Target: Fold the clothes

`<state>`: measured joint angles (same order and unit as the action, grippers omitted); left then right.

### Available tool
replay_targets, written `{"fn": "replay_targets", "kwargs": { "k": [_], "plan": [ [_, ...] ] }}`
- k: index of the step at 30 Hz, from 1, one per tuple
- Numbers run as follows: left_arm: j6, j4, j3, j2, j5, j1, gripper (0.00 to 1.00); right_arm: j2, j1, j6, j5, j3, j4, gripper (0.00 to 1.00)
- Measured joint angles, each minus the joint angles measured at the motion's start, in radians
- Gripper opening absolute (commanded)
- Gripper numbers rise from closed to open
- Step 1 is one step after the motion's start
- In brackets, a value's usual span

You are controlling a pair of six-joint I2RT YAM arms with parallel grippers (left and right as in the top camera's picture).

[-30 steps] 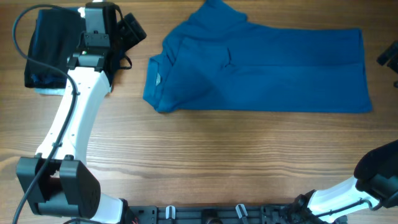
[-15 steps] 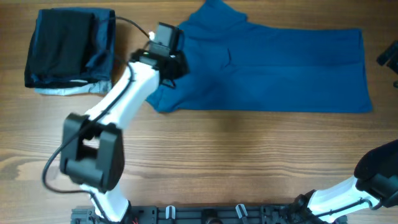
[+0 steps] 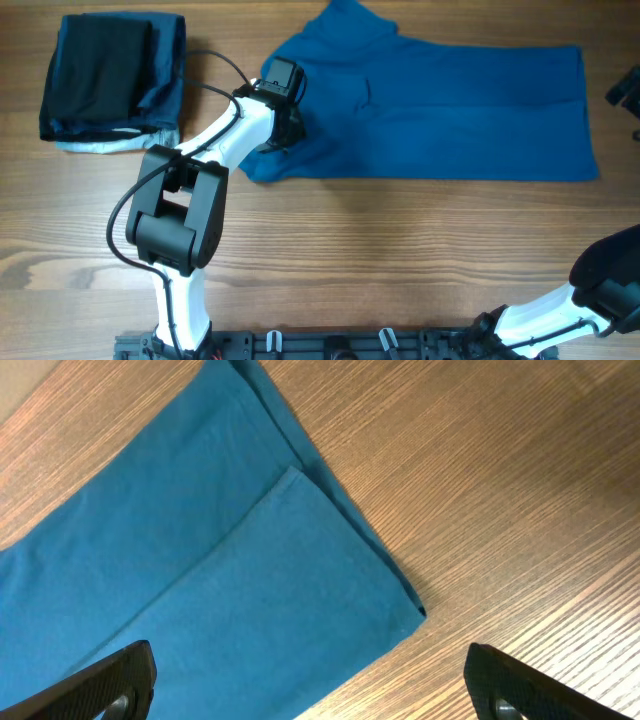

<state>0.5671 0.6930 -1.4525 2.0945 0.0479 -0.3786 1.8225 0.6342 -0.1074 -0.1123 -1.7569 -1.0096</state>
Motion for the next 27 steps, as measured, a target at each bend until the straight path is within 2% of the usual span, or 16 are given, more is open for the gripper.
{"fn": "replay_targets", "kwargs": {
  "k": [12,17,19,24,27],
  "plan": [
    [0.031,0.269,-0.015,0.000,0.019,-0.031,0.04,0.000,0.000,0.000,0.000,0.000,0.000,1.00],
    [0.032,0.299,-0.002,-0.021,0.037,-0.082,0.04,0.000,0.000,0.000,0.000,0.000,0.000,1.00],
    [0.034,0.294,-0.001,-0.057,0.037,-0.090,0.12,0.000,0.000,0.000,0.000,0.000,0.000,1.00],
    [0.038,0.112,-0.043,-0.380,0.103,-0.076,0.13,0.000,0.000,0.000,0.000,0.000,0.000,0.99],
    [0.038,0.072,-0.071,-0.510,0.121,-0.023,0.11,0.000,0.000,0.000,0.000,0.000,0.002,1.00]
  ]
}}
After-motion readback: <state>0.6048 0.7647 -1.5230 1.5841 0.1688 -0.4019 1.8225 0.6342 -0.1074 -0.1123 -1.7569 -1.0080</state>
